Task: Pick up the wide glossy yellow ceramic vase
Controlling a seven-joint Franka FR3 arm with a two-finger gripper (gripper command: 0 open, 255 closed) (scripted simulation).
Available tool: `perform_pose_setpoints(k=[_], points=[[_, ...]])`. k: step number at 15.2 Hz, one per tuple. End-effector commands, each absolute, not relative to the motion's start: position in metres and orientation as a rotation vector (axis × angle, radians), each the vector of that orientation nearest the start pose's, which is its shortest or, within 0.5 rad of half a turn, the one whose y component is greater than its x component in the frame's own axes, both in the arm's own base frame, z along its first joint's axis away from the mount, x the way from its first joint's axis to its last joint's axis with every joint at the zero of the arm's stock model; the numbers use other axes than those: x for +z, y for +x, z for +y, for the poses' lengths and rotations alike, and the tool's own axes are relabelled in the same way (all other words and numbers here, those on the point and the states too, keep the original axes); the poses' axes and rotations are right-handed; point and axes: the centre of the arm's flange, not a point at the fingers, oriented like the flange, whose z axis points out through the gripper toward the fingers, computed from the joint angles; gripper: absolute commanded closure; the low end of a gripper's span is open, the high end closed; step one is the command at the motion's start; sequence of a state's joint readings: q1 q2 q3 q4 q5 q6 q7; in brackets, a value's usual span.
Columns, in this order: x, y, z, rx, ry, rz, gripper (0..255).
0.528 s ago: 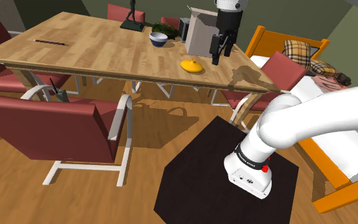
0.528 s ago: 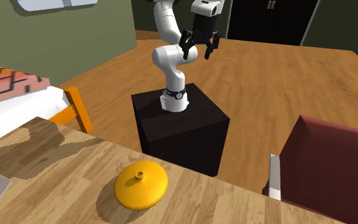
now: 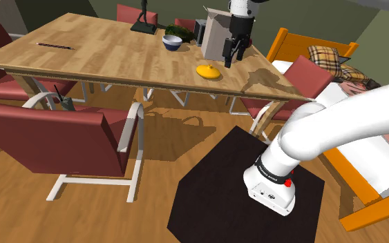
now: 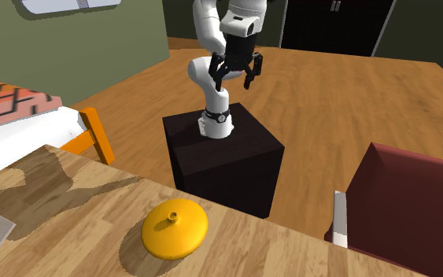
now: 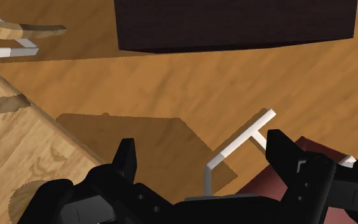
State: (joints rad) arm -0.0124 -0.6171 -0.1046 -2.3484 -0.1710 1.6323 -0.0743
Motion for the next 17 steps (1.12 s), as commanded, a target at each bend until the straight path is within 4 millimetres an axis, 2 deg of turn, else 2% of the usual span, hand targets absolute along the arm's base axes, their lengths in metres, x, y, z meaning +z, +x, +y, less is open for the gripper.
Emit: perform_pose_setpoints(k=[1,17], points=[[0.532,0.365,-0.083,0.157,-3.232,-0.002,0],[0.463,0.488,-0.236,0.013,-3.179,-0.017,0]])
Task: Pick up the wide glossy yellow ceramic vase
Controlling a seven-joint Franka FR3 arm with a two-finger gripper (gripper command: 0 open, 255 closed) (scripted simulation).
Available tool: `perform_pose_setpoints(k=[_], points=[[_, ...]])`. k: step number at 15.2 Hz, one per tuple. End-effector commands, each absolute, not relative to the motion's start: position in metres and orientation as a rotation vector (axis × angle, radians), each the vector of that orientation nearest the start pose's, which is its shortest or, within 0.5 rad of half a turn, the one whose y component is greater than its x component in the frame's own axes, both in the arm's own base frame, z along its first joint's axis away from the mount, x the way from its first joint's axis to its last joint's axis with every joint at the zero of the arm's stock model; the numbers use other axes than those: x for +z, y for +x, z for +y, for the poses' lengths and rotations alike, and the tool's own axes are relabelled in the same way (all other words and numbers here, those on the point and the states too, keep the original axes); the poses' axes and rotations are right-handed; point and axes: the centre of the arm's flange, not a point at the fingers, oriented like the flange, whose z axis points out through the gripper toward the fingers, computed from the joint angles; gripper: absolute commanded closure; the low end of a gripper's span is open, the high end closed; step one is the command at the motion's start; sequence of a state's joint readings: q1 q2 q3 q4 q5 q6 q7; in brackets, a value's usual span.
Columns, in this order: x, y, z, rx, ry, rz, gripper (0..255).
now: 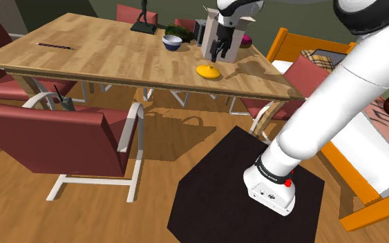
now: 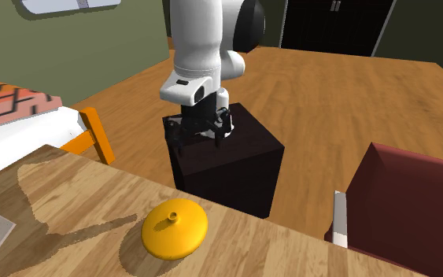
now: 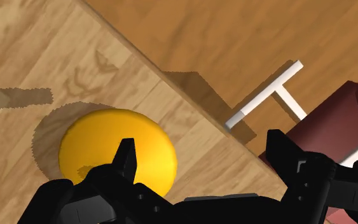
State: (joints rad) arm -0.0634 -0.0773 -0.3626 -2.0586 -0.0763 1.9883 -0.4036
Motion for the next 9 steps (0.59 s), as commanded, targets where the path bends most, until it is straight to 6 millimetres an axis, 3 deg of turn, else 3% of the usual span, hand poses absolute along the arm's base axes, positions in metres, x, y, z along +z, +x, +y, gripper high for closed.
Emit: perform_pose_setpoints(k=[1,9], points=[[0.459,0.496,-0.245,0.004,-3.175,-0.018,0],[0.425,0.561,-0.32,-0.066,-3.146,-0.025,0]])
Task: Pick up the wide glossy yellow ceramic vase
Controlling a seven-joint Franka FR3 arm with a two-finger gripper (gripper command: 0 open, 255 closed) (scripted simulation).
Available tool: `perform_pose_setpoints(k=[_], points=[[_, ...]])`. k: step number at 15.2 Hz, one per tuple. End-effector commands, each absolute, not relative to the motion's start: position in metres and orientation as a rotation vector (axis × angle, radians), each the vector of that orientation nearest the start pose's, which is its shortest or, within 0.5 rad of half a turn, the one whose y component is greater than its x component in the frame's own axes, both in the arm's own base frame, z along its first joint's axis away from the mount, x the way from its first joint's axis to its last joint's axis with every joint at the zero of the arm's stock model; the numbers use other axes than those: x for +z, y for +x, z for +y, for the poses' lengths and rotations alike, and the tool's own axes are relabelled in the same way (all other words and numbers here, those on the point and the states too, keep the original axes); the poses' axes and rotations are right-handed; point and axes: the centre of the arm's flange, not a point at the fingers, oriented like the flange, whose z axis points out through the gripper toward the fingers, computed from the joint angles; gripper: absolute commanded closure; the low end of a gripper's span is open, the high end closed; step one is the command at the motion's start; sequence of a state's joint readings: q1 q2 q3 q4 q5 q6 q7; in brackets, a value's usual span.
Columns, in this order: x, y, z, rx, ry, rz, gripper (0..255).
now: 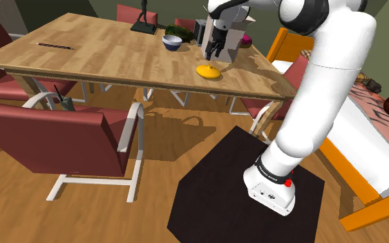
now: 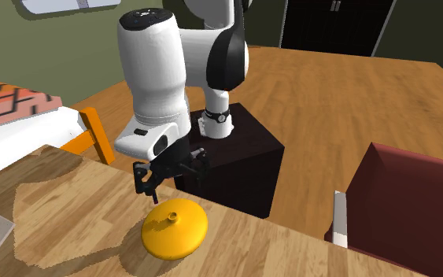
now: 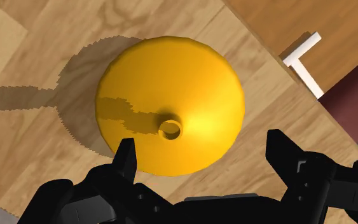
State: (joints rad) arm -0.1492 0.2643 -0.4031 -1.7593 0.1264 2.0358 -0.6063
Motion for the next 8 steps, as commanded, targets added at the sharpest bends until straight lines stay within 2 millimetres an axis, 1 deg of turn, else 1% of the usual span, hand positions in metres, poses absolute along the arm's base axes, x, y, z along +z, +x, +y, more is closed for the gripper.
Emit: perform_pose_setpoints(k=[1,2,8], points=[[0.421,0.569,-0.329,-0.074,-3.142,-0.026,0],[0.42,0.57,-0.329,-0.075,-3.142,-0.026,0],[0.389,0.57,-0.329,-0.075,-3.142,-0.026,0]])
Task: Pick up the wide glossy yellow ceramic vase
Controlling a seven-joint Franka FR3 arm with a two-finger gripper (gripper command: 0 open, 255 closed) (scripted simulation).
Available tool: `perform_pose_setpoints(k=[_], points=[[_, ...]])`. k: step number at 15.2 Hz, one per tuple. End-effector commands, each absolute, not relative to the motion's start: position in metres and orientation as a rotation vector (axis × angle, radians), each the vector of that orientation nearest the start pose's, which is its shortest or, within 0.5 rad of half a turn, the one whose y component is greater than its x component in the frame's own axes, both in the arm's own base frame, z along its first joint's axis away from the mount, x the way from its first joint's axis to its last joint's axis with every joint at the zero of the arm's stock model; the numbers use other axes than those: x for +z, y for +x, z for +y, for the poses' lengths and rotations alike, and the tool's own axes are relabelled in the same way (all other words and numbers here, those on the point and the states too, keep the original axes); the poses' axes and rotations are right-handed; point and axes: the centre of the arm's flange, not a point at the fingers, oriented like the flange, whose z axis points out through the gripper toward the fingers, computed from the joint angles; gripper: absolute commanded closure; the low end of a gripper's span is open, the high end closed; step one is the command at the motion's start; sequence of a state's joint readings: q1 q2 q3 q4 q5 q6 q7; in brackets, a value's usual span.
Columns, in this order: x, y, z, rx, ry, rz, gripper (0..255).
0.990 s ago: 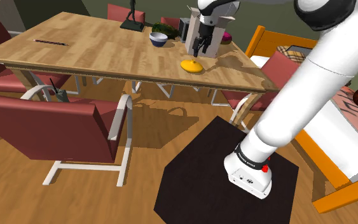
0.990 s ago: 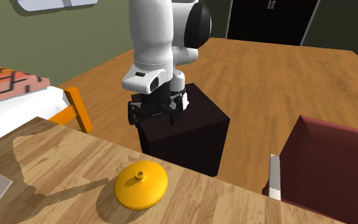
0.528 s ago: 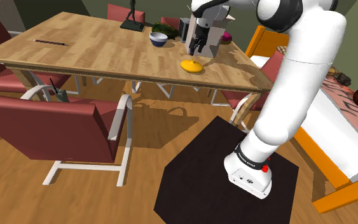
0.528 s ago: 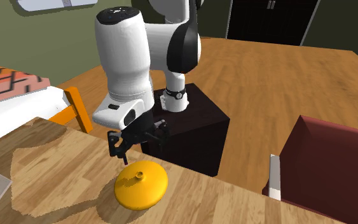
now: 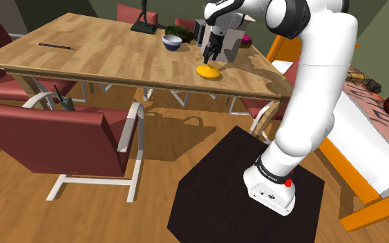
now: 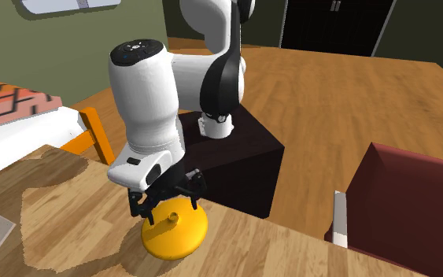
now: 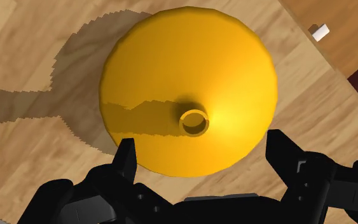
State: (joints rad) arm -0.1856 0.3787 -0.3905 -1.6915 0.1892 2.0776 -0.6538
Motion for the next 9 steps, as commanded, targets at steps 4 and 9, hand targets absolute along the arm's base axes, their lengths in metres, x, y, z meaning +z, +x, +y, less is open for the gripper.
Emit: perform_pose_setpoints(k=[4,9], points=[[0.3806,0.5697,-0.3288,-0.075,-3.142,-0.026,255],[0.3807,0.5697,-0.3287,-0.075,-3.142,-0.026,255]])
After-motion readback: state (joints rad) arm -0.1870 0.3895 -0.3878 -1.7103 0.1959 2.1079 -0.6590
